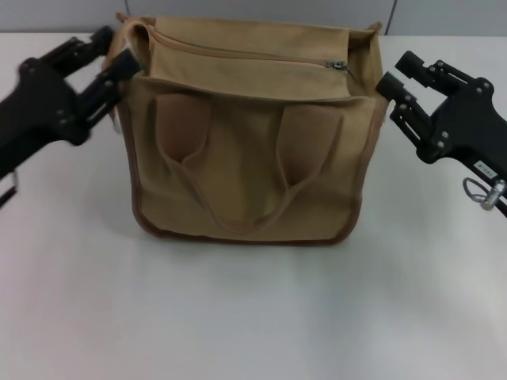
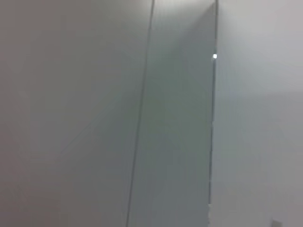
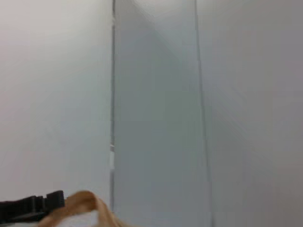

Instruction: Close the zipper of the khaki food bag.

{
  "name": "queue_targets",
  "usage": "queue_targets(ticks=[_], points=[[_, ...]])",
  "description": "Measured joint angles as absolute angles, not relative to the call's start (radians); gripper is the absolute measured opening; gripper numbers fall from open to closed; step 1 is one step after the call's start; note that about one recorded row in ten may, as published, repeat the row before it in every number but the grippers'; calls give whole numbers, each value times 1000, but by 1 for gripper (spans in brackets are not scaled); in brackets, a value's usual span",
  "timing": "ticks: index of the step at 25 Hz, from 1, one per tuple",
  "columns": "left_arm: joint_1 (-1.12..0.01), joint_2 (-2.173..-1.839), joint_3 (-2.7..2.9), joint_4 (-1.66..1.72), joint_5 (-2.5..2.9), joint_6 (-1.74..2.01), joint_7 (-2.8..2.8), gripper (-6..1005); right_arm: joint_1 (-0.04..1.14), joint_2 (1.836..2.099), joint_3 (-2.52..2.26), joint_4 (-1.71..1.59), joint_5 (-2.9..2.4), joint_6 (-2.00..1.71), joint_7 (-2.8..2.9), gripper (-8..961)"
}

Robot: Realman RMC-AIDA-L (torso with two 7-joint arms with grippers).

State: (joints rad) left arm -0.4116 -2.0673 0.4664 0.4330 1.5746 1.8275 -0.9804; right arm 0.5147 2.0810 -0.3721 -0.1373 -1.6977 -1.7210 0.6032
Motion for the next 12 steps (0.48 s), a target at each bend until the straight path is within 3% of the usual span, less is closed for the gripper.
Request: queue_targets(ticks=[9, 12], points=[[-279, -2058, 493, 656, 1589, 1973, -1091, 510, 481, 2081, -481, -256, -1700, -1823, 769, 574], [-234, -2057, 558, 678, 1601, 1982, -1073, 614, 471, 2081, -547, -285, -1700, -1829, 802, 600]])
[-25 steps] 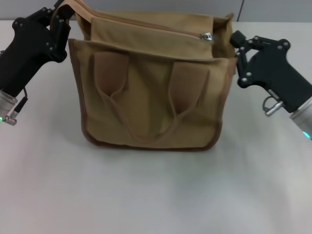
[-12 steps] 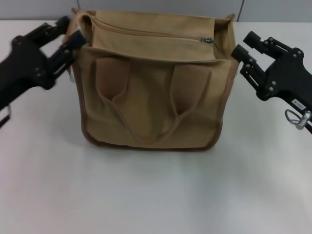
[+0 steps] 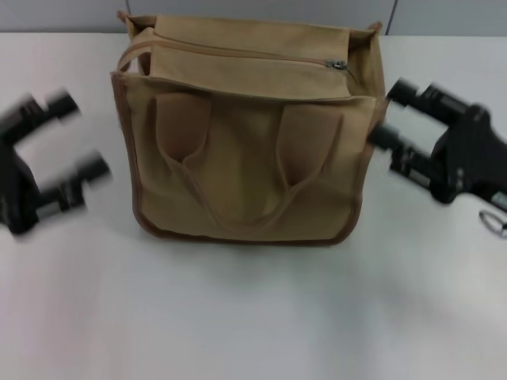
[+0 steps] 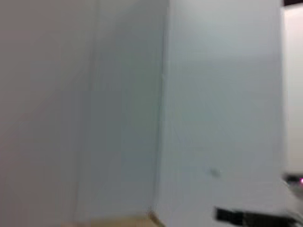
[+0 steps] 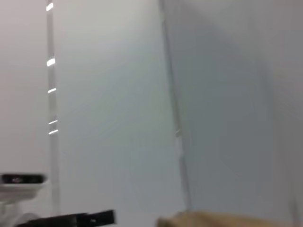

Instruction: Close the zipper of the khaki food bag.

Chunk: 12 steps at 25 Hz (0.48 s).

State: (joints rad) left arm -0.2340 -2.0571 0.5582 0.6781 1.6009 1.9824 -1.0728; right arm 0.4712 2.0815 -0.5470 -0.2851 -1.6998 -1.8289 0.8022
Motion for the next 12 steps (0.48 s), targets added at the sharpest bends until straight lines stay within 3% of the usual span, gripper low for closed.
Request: queue_targets(ticks=[7, 12], points=[[-185, -2068, 795, 678, 1763, 1976, -928, 841, 457, 2081, -853, -435, -1861, -1850, 889, 617], [-220, -2067, 817, 662, 1810, 1973, -930, 844, 465, 2082, -870, -447, -1929, -1844, 901, 617]])
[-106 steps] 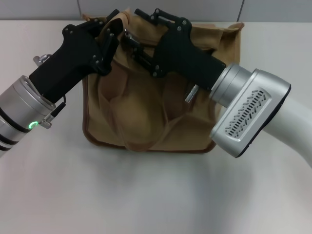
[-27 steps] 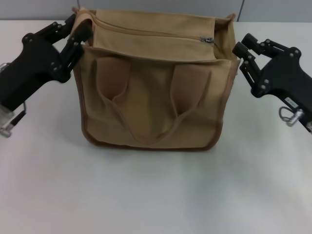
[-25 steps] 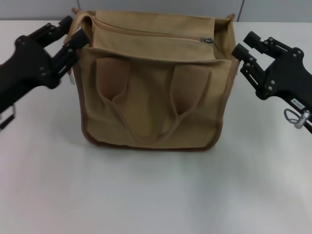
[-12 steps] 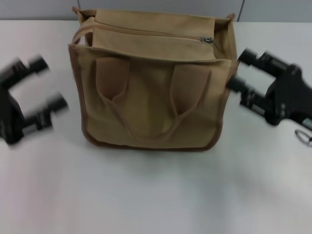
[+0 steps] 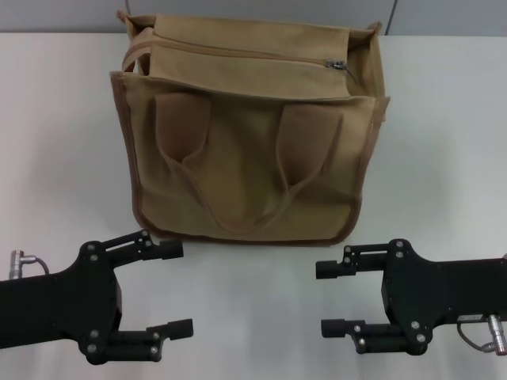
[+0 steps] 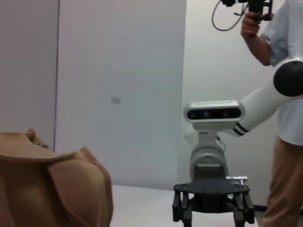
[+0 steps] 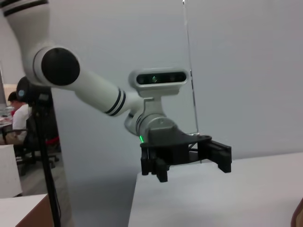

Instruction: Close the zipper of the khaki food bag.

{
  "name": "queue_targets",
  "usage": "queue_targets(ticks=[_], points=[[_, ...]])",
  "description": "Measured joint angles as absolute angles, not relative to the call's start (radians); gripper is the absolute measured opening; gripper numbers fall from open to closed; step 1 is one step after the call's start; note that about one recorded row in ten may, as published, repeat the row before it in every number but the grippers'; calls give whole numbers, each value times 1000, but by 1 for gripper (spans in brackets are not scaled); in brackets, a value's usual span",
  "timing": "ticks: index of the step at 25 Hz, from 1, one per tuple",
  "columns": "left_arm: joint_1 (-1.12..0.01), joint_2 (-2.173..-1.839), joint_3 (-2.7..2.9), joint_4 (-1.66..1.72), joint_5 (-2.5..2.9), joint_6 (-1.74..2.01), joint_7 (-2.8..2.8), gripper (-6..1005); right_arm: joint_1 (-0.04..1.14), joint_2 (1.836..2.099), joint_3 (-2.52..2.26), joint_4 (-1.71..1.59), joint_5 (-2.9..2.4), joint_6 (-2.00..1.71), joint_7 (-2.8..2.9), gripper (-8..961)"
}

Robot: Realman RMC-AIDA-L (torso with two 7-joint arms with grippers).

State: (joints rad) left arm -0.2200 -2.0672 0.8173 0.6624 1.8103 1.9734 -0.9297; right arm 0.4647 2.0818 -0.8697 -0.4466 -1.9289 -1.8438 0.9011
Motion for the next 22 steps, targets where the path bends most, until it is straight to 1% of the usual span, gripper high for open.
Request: queue_targets(ticks=[5, 22], points=[[-246, -2067, 824, 660, 1843, 1973, -934, 844, 465, 2082, -871, -455, -1933, -1831, 905, 617], [-253, -2068, 834, 661, 1848, 1966, -928, 844, 470, 2085, -873, -455, -1934, -1779, 911, 617]])
